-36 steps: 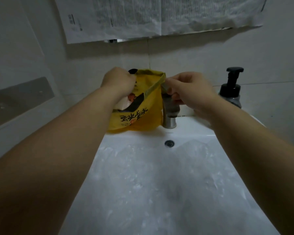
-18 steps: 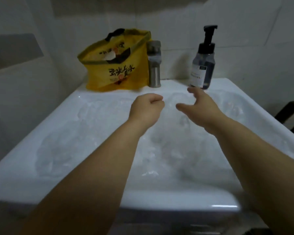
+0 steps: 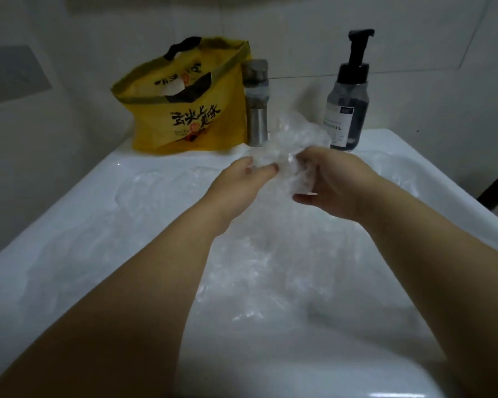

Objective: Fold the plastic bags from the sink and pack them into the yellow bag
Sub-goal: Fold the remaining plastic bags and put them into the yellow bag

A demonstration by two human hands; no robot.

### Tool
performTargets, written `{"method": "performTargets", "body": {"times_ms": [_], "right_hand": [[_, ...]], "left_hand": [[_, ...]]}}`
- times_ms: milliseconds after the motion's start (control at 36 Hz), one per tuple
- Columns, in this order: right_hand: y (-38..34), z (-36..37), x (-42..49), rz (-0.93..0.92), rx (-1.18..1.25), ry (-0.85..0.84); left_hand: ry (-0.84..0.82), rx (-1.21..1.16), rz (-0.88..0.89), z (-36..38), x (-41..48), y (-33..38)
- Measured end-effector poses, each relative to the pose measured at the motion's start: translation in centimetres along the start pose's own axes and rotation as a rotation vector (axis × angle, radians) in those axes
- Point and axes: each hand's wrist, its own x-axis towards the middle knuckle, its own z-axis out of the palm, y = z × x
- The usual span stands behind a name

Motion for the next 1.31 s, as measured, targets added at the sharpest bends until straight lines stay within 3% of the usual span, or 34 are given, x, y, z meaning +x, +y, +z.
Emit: {"method": "performTargets", "body": {"times_ms": [83, 194, 306, 444, 500, 611, 722, 806, 889, 1000, 1167, 1306], "right_hand": [[-0.8, 0.4, -0.7, -0.008, 0.185, -0.151], [-0.7, 0.5, -1.1, 0.044, 0.247, -0.230], [-0.4, 0.7, -1.1, 0.081, 0.180, -0.247], [0.9, 0.2, -0.5, 0.159, -0.266, -0.004], [0.7, -0.1, -0.3, 0.196, -0.222, 0.094], [-0.3, -0.4, -0.1, 0.211, 0.113, 0.218], [-0.5, 0.2, -0.6, 0.017, 0.240, 0.007], [-0.2, 0.9, -1.0, -0.068, 0.182, -0.216], [0.4, 1.2, -0.9, -0.096, 0.081, -0.288], [1.1, 1.6, -0.6, -0.173, -0.025, -0.111], [-0.2, 0.3, 0.0, -0.123, 0.389, 0.120], [-0.6, -0.7, 0.2, -0.073, 0.502, 0.194]], "left_hand": [[-0.051, -0.151, -0.036, -0.3, -0.1, 0.7], [-0.089, -0.278, -0.016, -0.5, -0.3, 1.2], [0.034, -0.447, -0.013, -1.2, 0.2, 0.9], [0.058, -0.431, -0.013, -2.6, 0.5, 0.7], [0.000, -0.436, -0.011, -2.7, 0.4, 1.0], [-0.101, -0.386, -0.021, -2.4, 0.2, 0.8], [-0.078, -0.244, -0.021, -1.8, 0.2, 0.5], [-0.016, -0.216, -0.003, -1.7, 0.5, 0.3], [-0.035, -0.213, 0.013, -1.7, 0.5, 0.4], [-0.076, -0.276, -0.015, -1.6, 0.3, 0.6], [-0.056, -0.308, 0.001, -1.7, 0.1, 1.1], [-0.103, -0.289, -0.018, -2.2, 0.0, 1.3]]}}
